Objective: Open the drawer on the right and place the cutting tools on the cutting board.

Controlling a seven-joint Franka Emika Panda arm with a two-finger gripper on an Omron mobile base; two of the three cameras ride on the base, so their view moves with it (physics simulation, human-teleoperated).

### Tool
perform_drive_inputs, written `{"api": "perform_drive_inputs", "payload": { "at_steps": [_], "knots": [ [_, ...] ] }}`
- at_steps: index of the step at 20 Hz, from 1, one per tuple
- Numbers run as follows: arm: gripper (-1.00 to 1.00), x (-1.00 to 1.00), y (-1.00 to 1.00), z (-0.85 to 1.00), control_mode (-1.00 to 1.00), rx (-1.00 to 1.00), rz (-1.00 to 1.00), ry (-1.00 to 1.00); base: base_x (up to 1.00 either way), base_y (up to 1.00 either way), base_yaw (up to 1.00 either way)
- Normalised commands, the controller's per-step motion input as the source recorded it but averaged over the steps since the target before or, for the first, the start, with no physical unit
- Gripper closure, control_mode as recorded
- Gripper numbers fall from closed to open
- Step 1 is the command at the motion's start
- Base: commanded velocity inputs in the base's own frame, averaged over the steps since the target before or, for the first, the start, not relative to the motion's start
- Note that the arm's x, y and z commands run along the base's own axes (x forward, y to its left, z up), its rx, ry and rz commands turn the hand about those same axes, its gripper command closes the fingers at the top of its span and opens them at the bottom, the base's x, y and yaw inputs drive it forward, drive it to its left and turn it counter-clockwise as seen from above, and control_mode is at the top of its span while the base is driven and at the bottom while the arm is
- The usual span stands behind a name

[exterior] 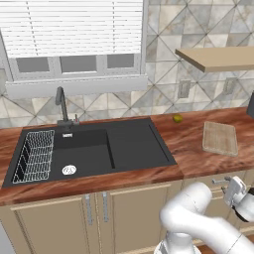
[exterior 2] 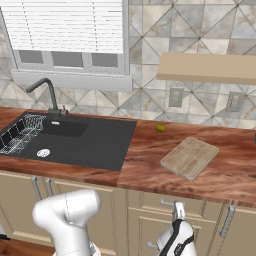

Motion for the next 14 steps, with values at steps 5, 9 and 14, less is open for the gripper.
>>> {"api": "perform_drive_inputs", "payload": {
  "at_steps": [5, 9, 14],
  "knots": [
    [1.0, 0.25, -0.03, -0.07, -1.0, 0.0, 0.0, -0.01, 0.0, 0.0, 0.0],
    [1.0, 0.08, 0.0, 0.0, -1.0, 0.0, 0.0, 0.0, 0.0, 0.0, 0.0],
    [1.0, 0.0, 0.0, 0.0, -1.0, 0.0, 0.0, 0.0, 0.0, 0.0, 0.0]
  ]
}}
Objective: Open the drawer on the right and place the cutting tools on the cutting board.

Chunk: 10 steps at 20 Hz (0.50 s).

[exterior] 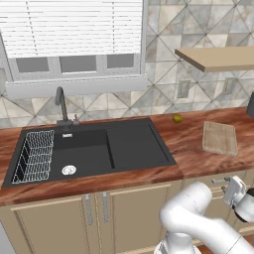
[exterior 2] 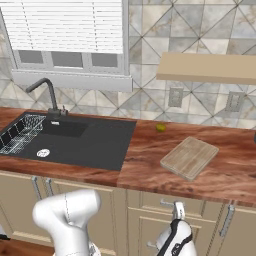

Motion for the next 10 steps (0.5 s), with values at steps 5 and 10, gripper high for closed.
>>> {"api": "perform_drive_inputs", "payload": {
  "at_steps": [5, 10],
  "knots": [
    [1.0, 0.0, 0.0, 0.0, -1.0, 0.0, 0.0, 0.0, 0.0, 0.0, 0.0],
    [1.0, -0.02, 0.0, 0.0, -1.0, 0.0, 0.0, 0.0, 0.0, 0.0, 0.0]
  ]
}}
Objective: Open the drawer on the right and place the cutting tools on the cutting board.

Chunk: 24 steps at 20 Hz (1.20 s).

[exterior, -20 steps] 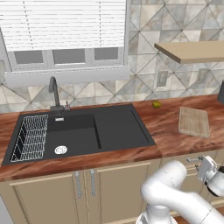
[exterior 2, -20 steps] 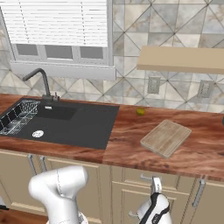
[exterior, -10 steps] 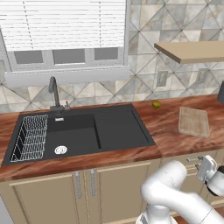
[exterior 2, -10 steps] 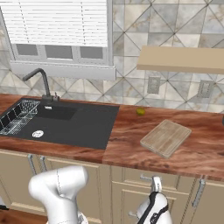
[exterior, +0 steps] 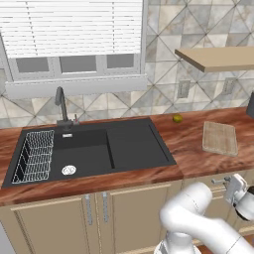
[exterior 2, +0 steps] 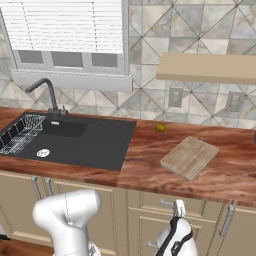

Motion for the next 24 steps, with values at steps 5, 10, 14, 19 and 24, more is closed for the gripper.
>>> {"api": "perform_drive_inputs", "payload": {
  "at_steps": [5, 10, 14, 19, 24],
  "knots": [
    [1.0, -0.64, 0.0, 0.0, -1.0, 0.0, 0.0, 0.0, 0.0, 0.0, 0.0],
    [1.0, -0.98, -0.02, -0.01, -1.0, 0.0, 0.0, 0.0, 0.0, 0.0, 0.0],
    [1.0, -1.0, -0.1, -0.06, -1.0, 0.0, 0.0, 0.0, 0.0, 0.0, 0.0],
    [1.0, -1.0, -0.01, -0.07, -1.0, 0.0, 0.0, 0.0, 0.0, 0.0, 0.0],
    [1.0, -1.0, 0.0, -0.13, -1.0, 0.0, 0.0, 0.0, 0.0, 0.0, 0.0]
  ]
}}
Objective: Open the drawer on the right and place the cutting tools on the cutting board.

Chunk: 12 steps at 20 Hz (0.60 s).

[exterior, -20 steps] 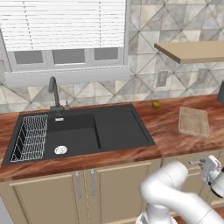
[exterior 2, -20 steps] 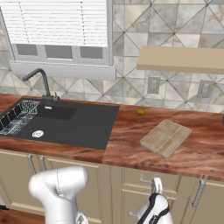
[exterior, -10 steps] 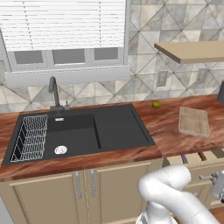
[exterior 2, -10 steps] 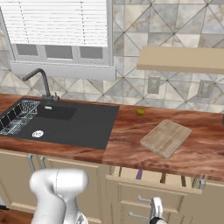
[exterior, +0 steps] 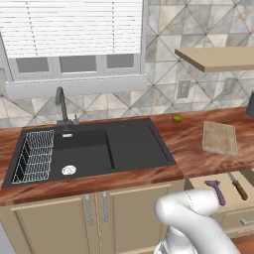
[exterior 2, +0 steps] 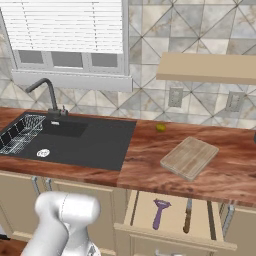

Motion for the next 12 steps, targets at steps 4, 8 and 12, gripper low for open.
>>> {"api": "perform_drive_inputs", "payload": {
  "at_steps": [4, 8, 12],
  "knots": [
    [1.0, -0.91, 0.0, -0.13, -1.0, 0.0, 0.0, 0.0, 0.0, 0.0, 0.0],
    [-1.0, -0.33, 0.0, -0.06, -1.0, 0.0, 0.0, 0.01, 0.0, 0.0, 0.0],
    [-1.0, -0.42, 0.0, 0.0, -1.0, 0.0, 0.0, -0.01, 0.0, 0.0, 0.0]
  ]
}}
